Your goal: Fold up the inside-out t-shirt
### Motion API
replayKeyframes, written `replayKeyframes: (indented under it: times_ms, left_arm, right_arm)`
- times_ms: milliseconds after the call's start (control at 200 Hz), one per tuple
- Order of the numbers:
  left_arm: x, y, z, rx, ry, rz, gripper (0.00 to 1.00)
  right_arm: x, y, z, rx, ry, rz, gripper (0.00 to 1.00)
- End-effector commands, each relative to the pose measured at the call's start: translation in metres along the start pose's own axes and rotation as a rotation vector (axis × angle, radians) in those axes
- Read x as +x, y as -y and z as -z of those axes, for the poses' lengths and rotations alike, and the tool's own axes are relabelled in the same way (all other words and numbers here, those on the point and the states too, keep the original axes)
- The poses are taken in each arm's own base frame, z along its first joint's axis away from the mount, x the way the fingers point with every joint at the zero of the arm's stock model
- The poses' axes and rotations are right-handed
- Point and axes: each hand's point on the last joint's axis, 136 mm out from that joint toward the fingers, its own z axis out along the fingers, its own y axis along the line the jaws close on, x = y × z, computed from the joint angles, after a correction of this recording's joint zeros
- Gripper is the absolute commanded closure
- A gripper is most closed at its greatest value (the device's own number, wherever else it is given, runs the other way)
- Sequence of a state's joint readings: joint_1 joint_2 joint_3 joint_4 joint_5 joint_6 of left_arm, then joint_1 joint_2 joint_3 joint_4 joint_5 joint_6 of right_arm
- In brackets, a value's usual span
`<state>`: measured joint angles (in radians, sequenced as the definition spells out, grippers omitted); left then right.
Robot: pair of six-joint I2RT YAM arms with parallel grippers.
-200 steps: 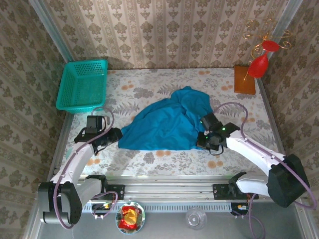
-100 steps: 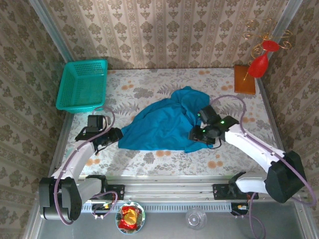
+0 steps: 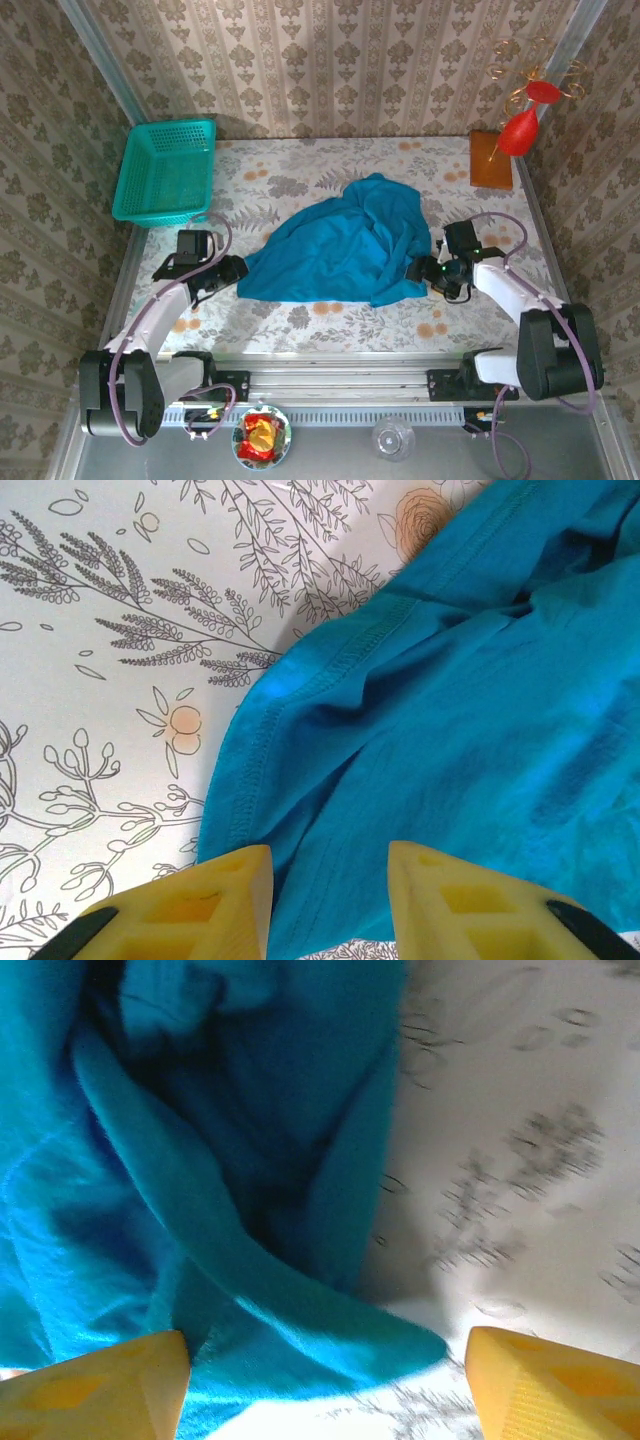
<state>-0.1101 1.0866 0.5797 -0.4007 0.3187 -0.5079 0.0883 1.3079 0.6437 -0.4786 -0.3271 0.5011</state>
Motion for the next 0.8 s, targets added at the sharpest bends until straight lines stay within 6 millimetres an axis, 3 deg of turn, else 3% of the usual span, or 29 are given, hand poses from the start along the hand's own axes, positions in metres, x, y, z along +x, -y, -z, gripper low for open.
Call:
replayKeyframes:
  times_ms: [0,255,455,545,795]
  left_arm:
    - [-0.001,0.007,0.000,0.031,0.005,-0.008,0.63]
    - [-0.001,0.007,0.000,0.030,0.008,-0.005,0.63]
    - [0.000,0.008,0.001,0.031,0.010,-0.008,0.63]
    - [0.000,0.008,0.001,0.027,0.013,-0.010,0.63]
    - [-0.001,0.010,0.000,0.033,0.011,-0.009,0.63]
  right_arm:
    - [-0.008,-0.019,-0.012,-0.123,0.006,0.083,0.24]
    - [-0.005,-0.025,-0.022,-0.166,-0.060,0.108,0.21]
    - [0.002,-0.040,-0.011,-0.250,-0.070,0.135,0.25]
    - [0.003,-0.048,0.004,-0.285,-0.023,0.135,0.26]
    - [0.015,-0.049,0.018,-0.298,0.003,0.119,0.44]
